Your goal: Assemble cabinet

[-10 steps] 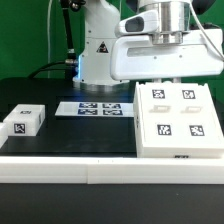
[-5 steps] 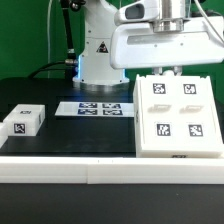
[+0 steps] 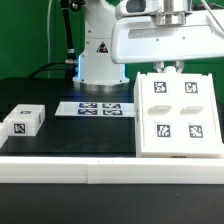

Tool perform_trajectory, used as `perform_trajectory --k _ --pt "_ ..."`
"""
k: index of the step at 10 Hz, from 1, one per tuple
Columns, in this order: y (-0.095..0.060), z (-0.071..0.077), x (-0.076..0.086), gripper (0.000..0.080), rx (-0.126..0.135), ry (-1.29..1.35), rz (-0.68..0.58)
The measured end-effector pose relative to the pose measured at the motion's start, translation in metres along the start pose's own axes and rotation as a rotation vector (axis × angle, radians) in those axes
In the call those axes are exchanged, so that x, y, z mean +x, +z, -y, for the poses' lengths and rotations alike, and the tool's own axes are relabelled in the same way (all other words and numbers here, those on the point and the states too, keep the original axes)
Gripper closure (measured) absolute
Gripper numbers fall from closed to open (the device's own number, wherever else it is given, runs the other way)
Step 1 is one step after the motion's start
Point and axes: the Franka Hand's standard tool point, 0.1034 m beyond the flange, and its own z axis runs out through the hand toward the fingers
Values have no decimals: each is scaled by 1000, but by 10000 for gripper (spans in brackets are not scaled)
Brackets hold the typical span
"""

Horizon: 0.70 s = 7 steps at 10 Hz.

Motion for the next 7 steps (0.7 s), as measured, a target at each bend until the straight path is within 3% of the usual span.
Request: perform_trajectory --k 5,7 --pt "-17 0 29 798 12 -11 24" --pt "-15 0 27 798 12 -11 28"
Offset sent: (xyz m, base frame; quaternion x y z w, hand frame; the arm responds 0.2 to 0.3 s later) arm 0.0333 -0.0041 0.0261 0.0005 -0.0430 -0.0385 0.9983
